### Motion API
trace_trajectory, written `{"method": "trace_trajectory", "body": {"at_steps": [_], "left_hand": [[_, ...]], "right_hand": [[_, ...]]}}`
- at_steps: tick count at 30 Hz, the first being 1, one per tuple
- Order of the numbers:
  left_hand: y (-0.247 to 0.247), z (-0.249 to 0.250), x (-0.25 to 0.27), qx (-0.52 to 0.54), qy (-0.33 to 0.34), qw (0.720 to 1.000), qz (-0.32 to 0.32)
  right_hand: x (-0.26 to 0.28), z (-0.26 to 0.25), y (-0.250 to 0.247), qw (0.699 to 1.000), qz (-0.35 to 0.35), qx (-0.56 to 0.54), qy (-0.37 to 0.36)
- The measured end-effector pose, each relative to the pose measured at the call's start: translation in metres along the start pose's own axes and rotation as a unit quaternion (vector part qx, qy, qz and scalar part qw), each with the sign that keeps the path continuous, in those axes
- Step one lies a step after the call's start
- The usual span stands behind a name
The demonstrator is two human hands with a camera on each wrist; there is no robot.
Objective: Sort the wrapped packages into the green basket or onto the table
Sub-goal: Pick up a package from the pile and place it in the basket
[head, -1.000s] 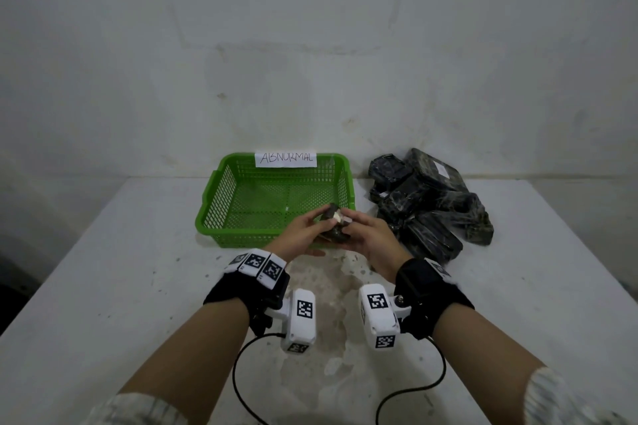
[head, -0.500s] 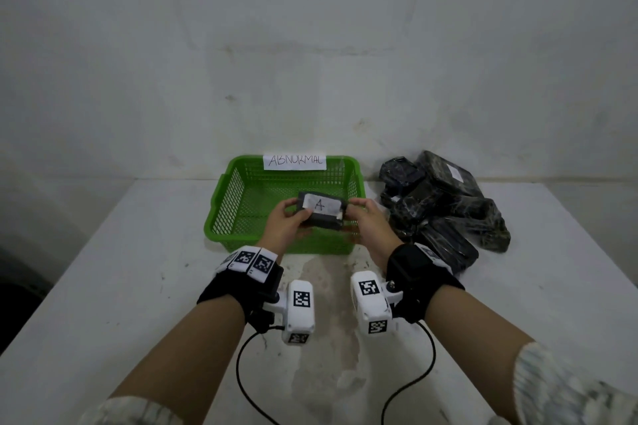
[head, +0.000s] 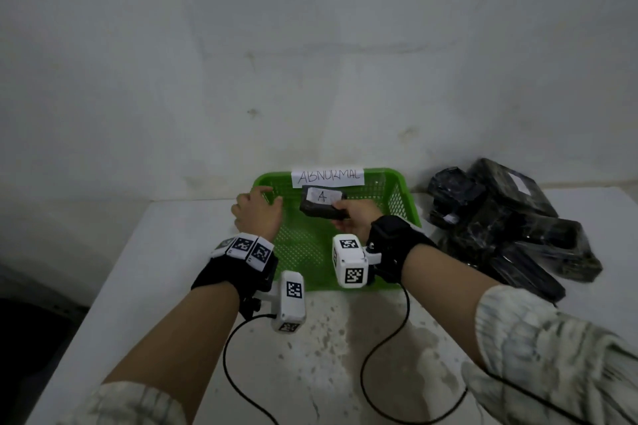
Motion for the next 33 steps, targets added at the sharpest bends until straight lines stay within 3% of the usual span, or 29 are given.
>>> {"method": "trace_trajectory", "body": {"at_steps": [4,7,9,12,16,24,28,33], "left_hand": [[0.006,-0.019,-0.024,-0.059,-0.059,0.996,0.022],[0.018,-0.028,-0.035,-0.014,-0.139,0.99,-0.008],[0.024,-0.032,-0.041,0.023,-0.153,0.988,-0.014],[0.028,-0.038,-0.048,0.05,-0.147,0.987,-0.031],[0.033,-0.043,-0.053,0.095,-0.13,0.986,-0.051],[0.027,-0.042,-0.05,0.076,-0.122,0.986,-0.084],[0.018,-0.035,-0.037,-0.029,-0.114,0.984,-0.132],[0.011,0.001,-0.003,-0.088,-0.06,0.99,-0.089]], "right_hand": [[-0.031,0.001,0.026,1.0,0.007,0.009,0.019],[-0.05,0.003,0.046,0.999,0.007,0.006,0.031],[-0.059,0.006,0.055,0.999,0.003,0.019,0.042],[-0.07,0.01,0.071,0.997,-0.04,0.037,0.046],[-0.086,0.015,0.083,0.996,-0.013,0.062,0.06],[-0.08,0.011,0.089,0.979,-0.05,0.193,0.04],[-0.068,0.001,0.071,0.97,-0.046,0.236,-0.015],[-0.053,-0.019,0.019,0.96,-0.044,0.257,-0.106]]}}
Point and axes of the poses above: each hand's wrist, its own x-axis away from the middle knuckle, its own y-axis out of the palm, z = x × y, the point moved 3 cm from there along -x, towards the middle knuckle, and after that the axes turned 6 degrees about z, right-handed, at the moved point
